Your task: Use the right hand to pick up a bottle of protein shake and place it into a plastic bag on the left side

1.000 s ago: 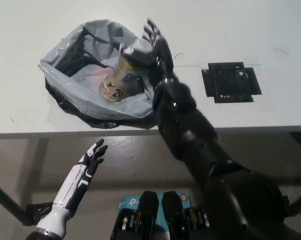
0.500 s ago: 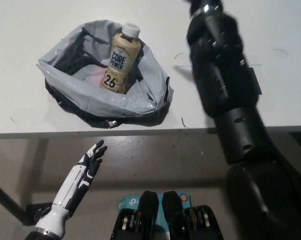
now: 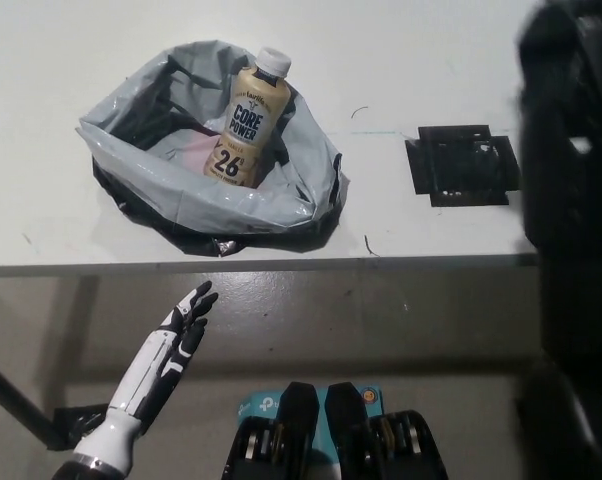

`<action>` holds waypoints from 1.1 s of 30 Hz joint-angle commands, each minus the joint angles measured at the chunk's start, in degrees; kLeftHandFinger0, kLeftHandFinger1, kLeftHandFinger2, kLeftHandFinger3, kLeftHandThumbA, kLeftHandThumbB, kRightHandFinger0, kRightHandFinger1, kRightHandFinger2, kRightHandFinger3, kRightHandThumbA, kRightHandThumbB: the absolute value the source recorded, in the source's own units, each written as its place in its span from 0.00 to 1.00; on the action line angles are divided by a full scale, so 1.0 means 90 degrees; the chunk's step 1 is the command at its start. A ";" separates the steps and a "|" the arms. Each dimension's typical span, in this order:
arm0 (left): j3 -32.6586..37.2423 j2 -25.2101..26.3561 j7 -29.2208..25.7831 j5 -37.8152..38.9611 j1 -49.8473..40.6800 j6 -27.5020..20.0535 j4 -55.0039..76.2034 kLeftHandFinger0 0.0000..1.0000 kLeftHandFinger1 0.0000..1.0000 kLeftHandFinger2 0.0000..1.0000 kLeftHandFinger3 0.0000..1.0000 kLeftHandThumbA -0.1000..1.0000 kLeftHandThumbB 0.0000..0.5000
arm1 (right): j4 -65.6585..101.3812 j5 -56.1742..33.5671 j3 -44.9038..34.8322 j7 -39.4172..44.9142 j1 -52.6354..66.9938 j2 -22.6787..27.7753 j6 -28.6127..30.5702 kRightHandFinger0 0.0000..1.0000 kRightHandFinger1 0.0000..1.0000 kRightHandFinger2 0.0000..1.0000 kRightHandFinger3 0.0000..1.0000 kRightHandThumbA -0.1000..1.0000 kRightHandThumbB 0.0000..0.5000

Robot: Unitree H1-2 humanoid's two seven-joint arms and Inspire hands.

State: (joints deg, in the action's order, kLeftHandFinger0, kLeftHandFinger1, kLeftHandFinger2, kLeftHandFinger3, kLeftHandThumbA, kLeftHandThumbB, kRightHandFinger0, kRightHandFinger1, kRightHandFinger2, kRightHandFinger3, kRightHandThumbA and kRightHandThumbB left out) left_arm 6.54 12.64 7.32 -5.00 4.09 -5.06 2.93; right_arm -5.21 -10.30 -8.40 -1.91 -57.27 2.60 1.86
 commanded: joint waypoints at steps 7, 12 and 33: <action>-0.0282 0.0099 0.0161 0.0380 0.0961 -0.0064 -0.0304 1.00 1.00 1.00 1.00 1.00 0.39 | 0.5653 0.0171 -0.0709 0.0458 0.4058 0.1151 0.0459 1.00 1.00 1.00 1.00 1.00 0.73; -0.0358 0.0065 0.0147 0.0535 0.0863 -0.0183 -0.0395 1.00 1.00 1.00 1.00 1.00 0.34 | 0.5094 0.0697 -0.0096 0.0393 0.5981 0.0215 0.1501 1.00 1.00 1.00 1.00 1.00 0.86; -0.0288 0.0109 0.0134 0.0330 0.0547 -0.0188 -0.0177 1.00 1.00 1.00 1.00 1.00 0.35 | -0.1112 0.2216 0.1228 -0.0152 0.5558 0.0560 0.2786 1.00 1.00 1.00 1.00 0.95 0.51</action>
State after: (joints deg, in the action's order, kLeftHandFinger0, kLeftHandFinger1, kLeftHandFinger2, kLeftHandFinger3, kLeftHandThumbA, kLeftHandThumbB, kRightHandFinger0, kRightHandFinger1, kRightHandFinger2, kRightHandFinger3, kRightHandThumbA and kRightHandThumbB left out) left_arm 4.91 12.66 7.34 -3.36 7.33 -5.10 -0.55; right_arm -13.29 5.67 1.23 -1.95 -5.51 5.85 18.23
